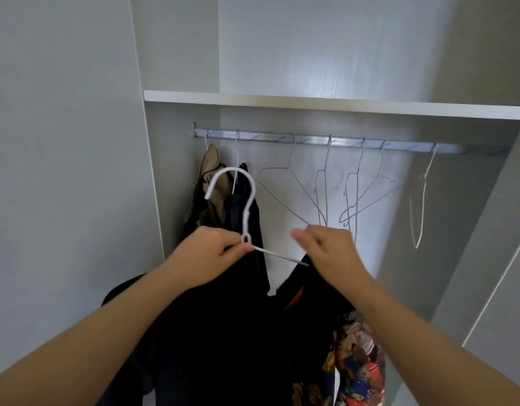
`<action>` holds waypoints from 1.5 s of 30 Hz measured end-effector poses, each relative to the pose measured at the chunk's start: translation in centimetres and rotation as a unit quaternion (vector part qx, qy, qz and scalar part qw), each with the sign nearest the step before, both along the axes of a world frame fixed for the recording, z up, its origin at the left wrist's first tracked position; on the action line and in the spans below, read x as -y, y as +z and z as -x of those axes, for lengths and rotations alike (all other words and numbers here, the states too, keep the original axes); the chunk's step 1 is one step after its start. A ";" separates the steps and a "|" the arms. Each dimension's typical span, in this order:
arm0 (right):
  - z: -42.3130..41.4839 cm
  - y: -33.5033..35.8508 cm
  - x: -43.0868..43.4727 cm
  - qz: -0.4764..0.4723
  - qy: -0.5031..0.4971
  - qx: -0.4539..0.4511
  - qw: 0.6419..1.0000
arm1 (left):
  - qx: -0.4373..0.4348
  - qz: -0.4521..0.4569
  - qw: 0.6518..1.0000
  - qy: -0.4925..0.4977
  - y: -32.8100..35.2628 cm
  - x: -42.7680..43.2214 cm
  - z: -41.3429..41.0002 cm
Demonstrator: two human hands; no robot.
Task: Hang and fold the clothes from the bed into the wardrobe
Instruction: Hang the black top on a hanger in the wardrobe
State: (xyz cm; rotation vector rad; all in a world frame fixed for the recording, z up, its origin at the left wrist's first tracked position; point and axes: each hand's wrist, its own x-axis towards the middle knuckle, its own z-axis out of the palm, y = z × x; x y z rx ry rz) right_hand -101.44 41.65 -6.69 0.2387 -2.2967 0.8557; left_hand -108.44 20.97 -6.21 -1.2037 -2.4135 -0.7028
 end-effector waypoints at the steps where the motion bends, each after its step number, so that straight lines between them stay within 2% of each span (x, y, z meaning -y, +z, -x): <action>1: 0.3 -0.2 0.9 -0.046 0.013 -0.002 0.999 | -0.006 -0.003 1.000 -0.005 -0.1 -0.8 -0.3; 3: 0.7 -0.7 1.1 -0.079 0.014 -0.031 0.996 | 0.002 -0.027 1.000 -0.003 0.1 -1.4 -0.5; 5: 0.7 -0.8 -0.2 -0.075 -0.029 -0.028 0.996 | 0.037 -0.070 0.997 0.008 0.6 -1.0 -0.4; 8: 0.8 -1.1 -1.5 -0.069 -0.128 0.097 0.985 | 0.063 -0.112 0.992 0.016 0.7 -0.9 -0.4; 10: 1.0 -1.5 -1.4 -0.016 -0.125 0.135 0.983 | 0.038 -0.091 0.995 0.010 0.5 -1.6 -0.6; 16: -0.1 -1.3 -4.5 0.113 -0.171 0.095 0.974 | -0.032 -0.001 0.999 0.031 -0.1 0.5 0.7; 19: -0.4 -1.2 -5.6 0.134 -0.170 0.095 0.972 | -0.053 0.064 0.994 0.065 -0.5 1.9 1.5; 21: -0.3 -1.0 -5.4 0.139 -0.165 0.088 0.973 | -0.107 0.038 0.991 0.078 -0.7 1.3 1.2; 24: -0.5 -0.7 -4.8 0.127 -0.160 0.051 0.978 | -0.136 0.001 0.990 0.045 -0.8 -0.3 0.0; 26: -1.0 -0.6 -5.1 0.103 -0.169 0.029 0.980 | -0.098 -0.027 0.994 0.038 -0.9 -0.5 -0.3; 28: -1.6 -0.2 -5.5 0.053 -0.199 0.066 0.976 | -0.062 -0.071 0.994 0.055 -0.9 -0.3 0.1; 30: -1.8 -0.2 -5.6 -0.003 -0.252 0.137 0.958 | -0.053 -0.097 0.992 0.065 -0.9 -0.6 0.3; 32: -1.7 -0.5 -5.1 -0.025 -0.289 0.166 0.943 | -0.051 -0.089 0.993 0.053 -0.8 -1.2 0.1; 35: -1.8 -1.2 -4.4 -0.042 -0.290 0.140 0.946 | -0.043 -0.062 0.997 0.028 -1.0 -1.4 0.0; 38: -2.0 -1.3 -4.8 -0.003 -0.269 0.103 0.957 | -0.020 -0.042 0.999 0.012 -0.7 0.1 0.7; 42: -1.7 -1.2 -5.4 0.033 -0.281 0.116 0.952 | -0.028 -0.001 0.999 0.041 -0.8 0.9 1.5; 45: -2.0 -1.2 -5.1 -0.019 -0.247 0.095 0.964 | -0.027 -0.022 0.998 0.050 -1.6 -0.2 1.1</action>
